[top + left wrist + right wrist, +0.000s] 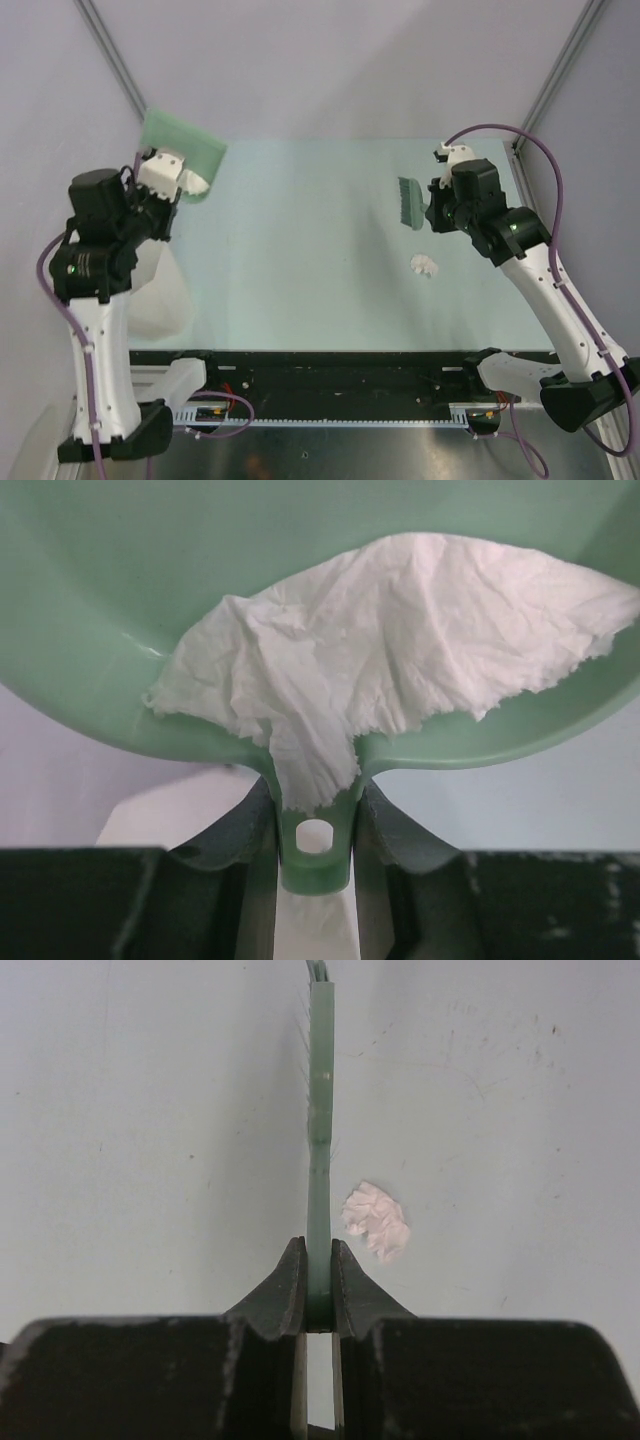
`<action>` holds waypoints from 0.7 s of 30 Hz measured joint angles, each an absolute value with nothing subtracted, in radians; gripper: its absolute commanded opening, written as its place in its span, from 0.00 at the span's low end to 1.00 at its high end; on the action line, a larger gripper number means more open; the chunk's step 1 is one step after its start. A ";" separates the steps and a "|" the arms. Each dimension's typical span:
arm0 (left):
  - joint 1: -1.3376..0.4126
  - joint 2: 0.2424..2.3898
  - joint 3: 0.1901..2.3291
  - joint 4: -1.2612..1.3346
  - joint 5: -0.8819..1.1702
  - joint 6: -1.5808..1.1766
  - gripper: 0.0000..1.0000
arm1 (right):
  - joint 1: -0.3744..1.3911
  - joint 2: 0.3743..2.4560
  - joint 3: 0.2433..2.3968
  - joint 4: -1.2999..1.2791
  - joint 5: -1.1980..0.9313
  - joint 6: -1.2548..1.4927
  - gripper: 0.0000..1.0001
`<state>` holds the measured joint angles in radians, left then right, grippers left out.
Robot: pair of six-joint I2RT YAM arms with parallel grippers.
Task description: Sweep away the paper scraps from the table
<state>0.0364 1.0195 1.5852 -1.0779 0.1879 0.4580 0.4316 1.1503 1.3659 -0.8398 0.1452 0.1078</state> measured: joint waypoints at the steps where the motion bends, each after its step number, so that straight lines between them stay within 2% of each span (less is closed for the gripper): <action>1: 0.048 0.994 1.585 -1.089 0.154 0.464 0.00 | 0.432 1.150 1.363 -0.836 0.139 0.108 0.00; 8: 0.086 0.868 1.596 -1.193 -0.191 0.546 0.00 | 0.432 1.163 1.336 -0.822 0.096 0.104 0.00; 13: 0.092 0.801 1.591 -1.224 -0.537 0.662 0.00 | 0.432 1.179 1.330 -0.798 0.052 0.094 0.00; 21: 0.093 0.746 1.457 -1.211 -0.856 1.068 0.00 | 0.448 1.183 1.330 -0.773 -0.017 0.071 0.00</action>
<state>0.0933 0.7456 1.4574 -1.2106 -0.8558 1.0683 0.4480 1.1828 1.3296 -0.7731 -0.0174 0.0708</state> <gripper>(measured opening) 0.319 0.092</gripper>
